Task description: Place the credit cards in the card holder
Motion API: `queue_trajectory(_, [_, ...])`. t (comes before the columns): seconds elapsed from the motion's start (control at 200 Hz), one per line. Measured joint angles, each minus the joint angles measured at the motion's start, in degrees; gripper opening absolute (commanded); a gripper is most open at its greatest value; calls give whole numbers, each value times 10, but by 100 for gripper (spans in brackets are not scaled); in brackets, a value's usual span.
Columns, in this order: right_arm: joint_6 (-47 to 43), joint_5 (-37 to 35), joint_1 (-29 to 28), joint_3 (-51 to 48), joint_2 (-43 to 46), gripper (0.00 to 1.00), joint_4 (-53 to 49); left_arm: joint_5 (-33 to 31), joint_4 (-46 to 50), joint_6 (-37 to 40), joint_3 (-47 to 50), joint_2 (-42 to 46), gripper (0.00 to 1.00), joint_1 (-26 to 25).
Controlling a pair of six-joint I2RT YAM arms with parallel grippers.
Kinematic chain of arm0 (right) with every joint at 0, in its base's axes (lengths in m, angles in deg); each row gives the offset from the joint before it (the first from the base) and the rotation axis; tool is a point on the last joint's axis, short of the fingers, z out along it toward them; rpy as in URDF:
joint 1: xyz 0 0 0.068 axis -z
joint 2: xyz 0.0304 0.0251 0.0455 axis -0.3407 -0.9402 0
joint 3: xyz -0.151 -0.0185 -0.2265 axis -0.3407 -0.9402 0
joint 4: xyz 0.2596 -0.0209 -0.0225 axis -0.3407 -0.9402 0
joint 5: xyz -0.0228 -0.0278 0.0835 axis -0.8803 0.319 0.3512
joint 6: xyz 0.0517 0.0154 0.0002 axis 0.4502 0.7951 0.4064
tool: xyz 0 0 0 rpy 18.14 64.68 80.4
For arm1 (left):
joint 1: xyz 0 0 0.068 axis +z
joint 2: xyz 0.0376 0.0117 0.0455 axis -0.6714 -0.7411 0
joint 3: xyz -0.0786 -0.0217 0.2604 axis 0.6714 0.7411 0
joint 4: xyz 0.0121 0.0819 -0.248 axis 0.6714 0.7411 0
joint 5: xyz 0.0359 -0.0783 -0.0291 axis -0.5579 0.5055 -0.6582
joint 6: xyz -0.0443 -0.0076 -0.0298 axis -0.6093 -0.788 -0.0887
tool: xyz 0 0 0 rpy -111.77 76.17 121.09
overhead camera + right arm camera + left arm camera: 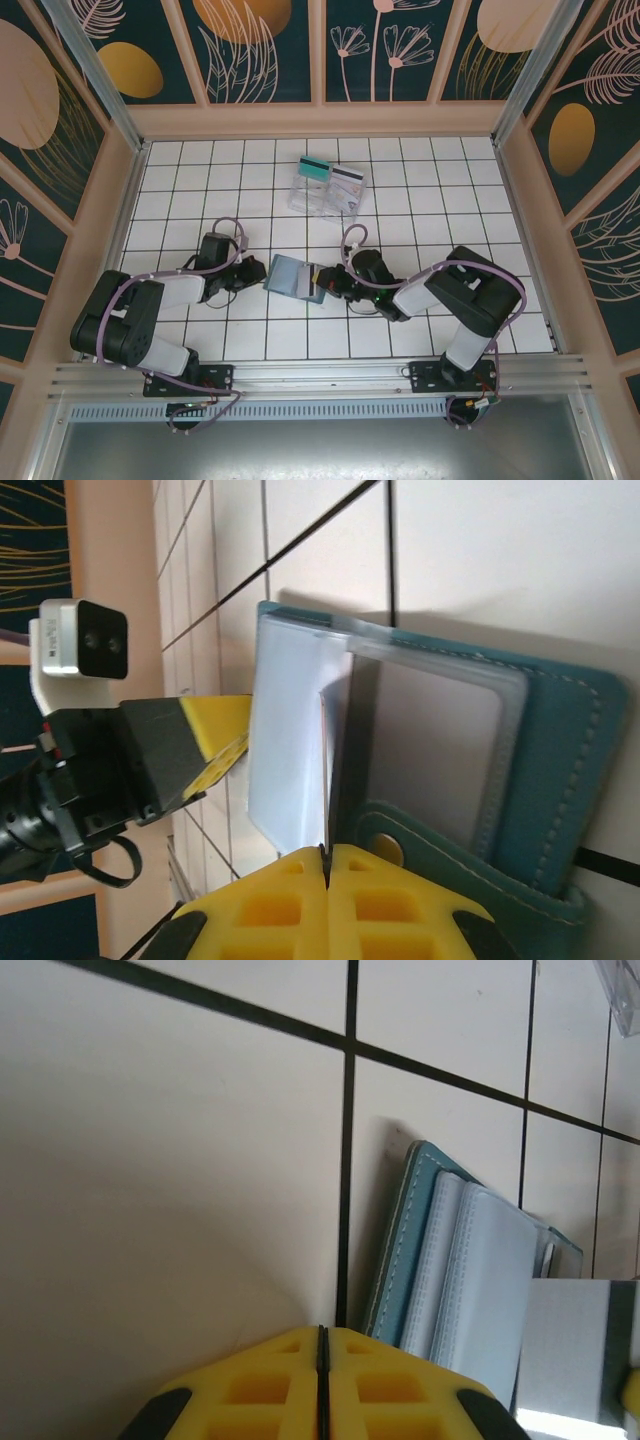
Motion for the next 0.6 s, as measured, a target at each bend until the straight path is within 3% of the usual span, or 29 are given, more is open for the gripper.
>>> queue_trajectory(0.596, [0, -3, 25, -1, -11, 0, 17, 2, -56, -54, 26, 1, 10, -39])
